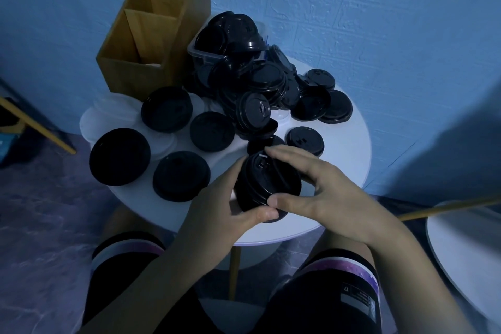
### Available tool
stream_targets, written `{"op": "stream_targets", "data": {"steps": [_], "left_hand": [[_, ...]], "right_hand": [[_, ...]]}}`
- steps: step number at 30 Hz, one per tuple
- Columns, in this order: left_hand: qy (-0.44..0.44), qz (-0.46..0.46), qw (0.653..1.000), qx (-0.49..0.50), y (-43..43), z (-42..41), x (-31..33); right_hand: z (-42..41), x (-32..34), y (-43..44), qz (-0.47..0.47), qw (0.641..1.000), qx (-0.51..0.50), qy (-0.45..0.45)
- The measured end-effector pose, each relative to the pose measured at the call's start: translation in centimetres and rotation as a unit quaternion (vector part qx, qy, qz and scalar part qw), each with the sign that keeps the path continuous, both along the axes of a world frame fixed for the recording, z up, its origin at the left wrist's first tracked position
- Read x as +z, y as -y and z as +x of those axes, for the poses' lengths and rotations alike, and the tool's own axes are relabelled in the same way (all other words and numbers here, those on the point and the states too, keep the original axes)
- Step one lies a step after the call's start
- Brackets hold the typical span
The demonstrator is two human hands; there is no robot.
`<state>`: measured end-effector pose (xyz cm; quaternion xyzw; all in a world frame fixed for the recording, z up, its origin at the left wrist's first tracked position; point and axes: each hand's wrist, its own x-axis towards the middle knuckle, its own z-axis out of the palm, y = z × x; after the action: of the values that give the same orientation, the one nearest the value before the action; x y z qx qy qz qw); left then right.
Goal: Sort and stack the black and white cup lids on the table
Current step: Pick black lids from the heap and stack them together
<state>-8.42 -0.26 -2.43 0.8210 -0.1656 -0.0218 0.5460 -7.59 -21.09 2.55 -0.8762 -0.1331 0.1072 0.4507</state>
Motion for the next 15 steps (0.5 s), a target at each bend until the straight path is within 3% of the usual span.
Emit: {"op": "stream_targets", "data": {"steps": [7, 15], "left_hand": [[-0.014, -0.003, 1.0, -0.005, -0.17, 0.2, -0.34], [-0.019, -0.006, 1.0, -0.011, -0.36, 0.42, -0.73]], "right_hand": [[0.17, 0.58, -0.95, -0.056, 0.995, -0.032, 0.073], [0.72, 0.83, -0.43, -0.04, 0.999, 0.018, 0.024]]}}
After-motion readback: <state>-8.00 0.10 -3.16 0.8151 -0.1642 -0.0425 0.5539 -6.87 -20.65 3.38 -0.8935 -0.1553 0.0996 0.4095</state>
